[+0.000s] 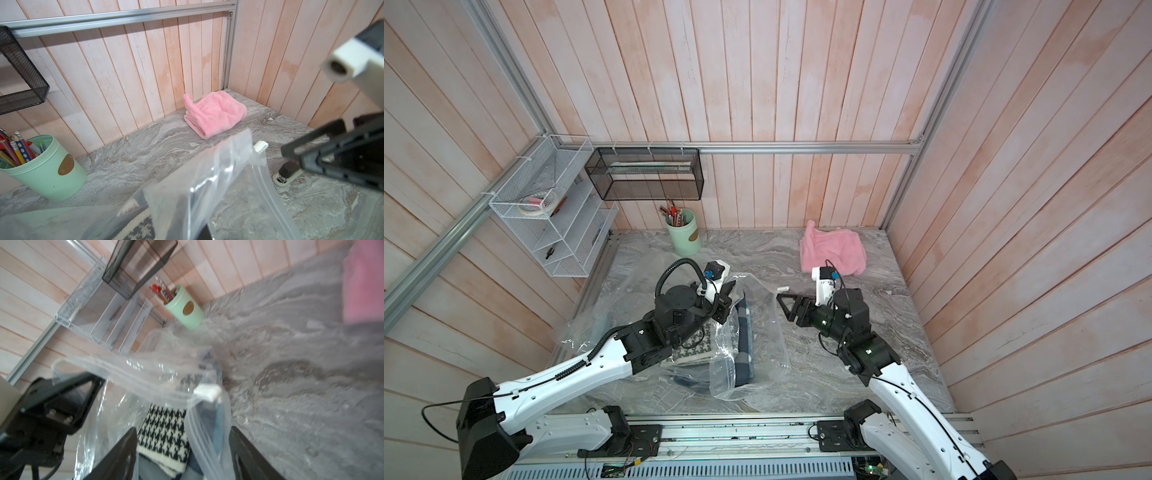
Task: Take the blanket out of the vacuum bag
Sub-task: Move the distractor to the center of the board.
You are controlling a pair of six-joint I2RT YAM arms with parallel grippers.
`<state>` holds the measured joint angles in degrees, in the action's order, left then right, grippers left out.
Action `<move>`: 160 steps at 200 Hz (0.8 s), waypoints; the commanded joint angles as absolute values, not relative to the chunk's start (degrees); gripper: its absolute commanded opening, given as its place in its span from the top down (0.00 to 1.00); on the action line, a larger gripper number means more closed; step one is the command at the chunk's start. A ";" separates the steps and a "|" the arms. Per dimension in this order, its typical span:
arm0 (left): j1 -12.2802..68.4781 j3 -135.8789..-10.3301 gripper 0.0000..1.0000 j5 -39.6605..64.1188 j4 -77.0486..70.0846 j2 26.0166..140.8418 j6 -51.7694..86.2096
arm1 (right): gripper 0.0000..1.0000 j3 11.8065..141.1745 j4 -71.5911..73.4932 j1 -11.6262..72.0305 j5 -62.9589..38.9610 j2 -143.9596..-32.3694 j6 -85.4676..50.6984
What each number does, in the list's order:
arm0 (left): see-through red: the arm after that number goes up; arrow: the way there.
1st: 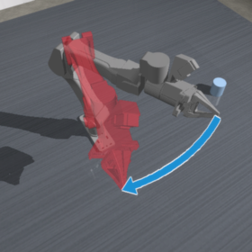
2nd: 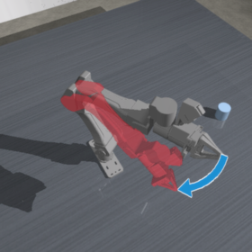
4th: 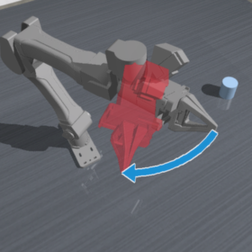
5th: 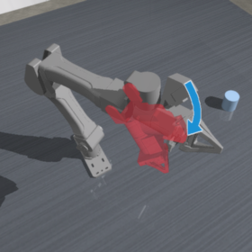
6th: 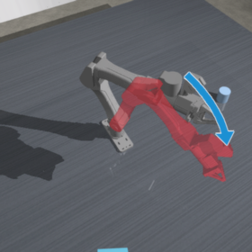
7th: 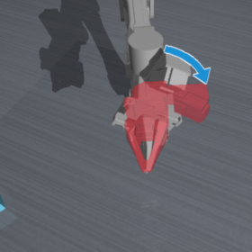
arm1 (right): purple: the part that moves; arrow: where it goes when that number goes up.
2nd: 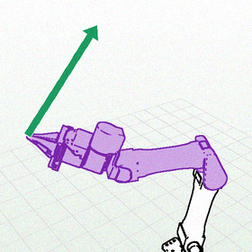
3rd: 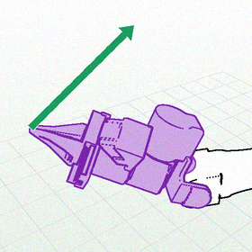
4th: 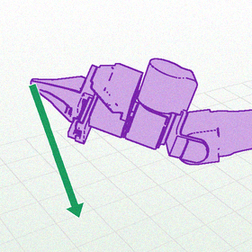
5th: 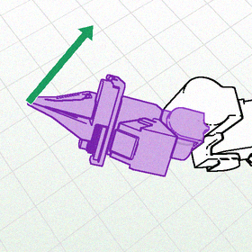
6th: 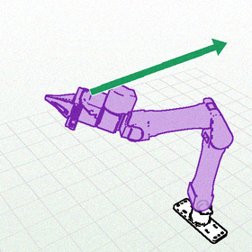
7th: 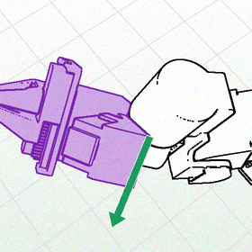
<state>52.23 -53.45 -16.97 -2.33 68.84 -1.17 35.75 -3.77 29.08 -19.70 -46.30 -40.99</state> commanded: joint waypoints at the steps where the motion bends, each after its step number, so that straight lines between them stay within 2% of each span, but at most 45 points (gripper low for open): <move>1: 51.86 -54.53 1.00 -18.49 -3.78 66.81 -3.07 | 0.30 34.78 2.58 36.03 -21.03 -46.01 -47.49; 37: 51.87 -50.00 1.00 -18.78 -4.72 62.07 -0.31 | 0.31 30.45 10.41 43.74 -18.12 -51.22 -50.61; 71: 52.03 -48.48 1.00 -19.68 -3.43 59.44 0.92 | 0.31 25.29 20.15 45.13 -17.90 -57.79 -53.31; 160: 52.34 -46.39 1.00 -21.45 -1.84 55.94 1.49 | 0.31 25.22 36.56 47.90 -17.85 -77.62 -54.81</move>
